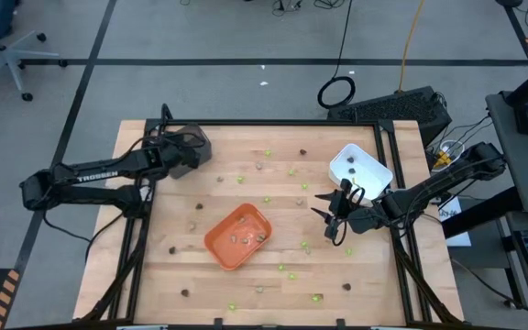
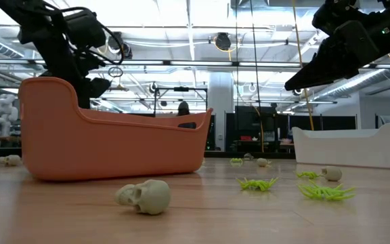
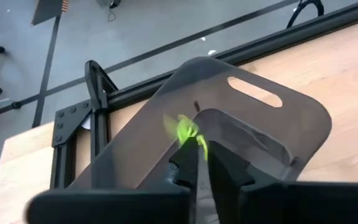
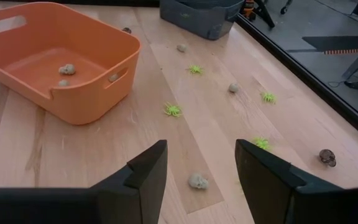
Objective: Sort Halloween decoration
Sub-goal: Put the green spider toy into the black bin, then put the small white skull toy into the orange bin
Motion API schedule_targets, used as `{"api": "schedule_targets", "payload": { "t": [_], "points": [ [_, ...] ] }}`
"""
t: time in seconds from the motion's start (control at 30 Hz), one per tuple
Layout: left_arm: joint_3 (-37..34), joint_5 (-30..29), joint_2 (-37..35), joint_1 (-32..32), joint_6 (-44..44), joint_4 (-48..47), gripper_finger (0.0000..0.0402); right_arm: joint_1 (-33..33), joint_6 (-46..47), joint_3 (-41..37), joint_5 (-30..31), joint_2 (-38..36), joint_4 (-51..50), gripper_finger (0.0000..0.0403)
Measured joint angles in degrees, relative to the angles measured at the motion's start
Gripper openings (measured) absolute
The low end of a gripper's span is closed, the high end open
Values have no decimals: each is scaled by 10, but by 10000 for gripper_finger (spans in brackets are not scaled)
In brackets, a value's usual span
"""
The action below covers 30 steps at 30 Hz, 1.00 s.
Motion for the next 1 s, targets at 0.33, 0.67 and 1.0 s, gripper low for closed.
{"api": "schedule_targets", "payload": {
  "t": [0.33,0.67,1.0],
  "points": [
    [0,20,-1,-6,0,11,144,0,-10,0,0,0,-2,173],
    [0,69,-1,-155,0,64,148,-2,-16,0,-34,14,-12,173],
    [1,-42,5,-347,1,173,148,-70,-36,0,-102,112,56,173]
  ]
}}
